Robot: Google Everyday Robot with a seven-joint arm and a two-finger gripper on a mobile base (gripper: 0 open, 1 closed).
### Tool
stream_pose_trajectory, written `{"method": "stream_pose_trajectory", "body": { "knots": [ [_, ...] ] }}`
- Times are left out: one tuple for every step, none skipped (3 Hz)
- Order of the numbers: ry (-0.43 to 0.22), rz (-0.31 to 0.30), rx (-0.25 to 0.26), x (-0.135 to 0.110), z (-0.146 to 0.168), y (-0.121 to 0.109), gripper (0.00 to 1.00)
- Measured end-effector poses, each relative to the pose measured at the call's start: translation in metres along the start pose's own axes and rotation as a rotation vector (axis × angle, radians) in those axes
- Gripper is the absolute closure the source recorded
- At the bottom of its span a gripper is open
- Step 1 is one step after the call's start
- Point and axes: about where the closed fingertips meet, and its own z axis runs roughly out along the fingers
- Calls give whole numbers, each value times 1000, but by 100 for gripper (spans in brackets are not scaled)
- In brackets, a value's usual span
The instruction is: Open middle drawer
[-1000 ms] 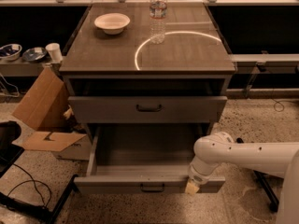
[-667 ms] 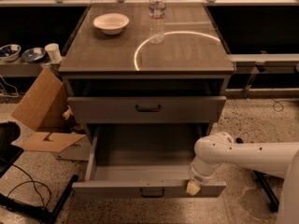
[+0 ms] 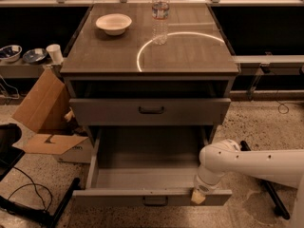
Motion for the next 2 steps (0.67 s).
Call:
{"method": "stream_pose_trajectory", "body": {
  "knots": [
    [6, 12, -7, 10, 1, 12, 100],
    [6, 12, -7, 9, 1, 11, 100]
  ]
}}
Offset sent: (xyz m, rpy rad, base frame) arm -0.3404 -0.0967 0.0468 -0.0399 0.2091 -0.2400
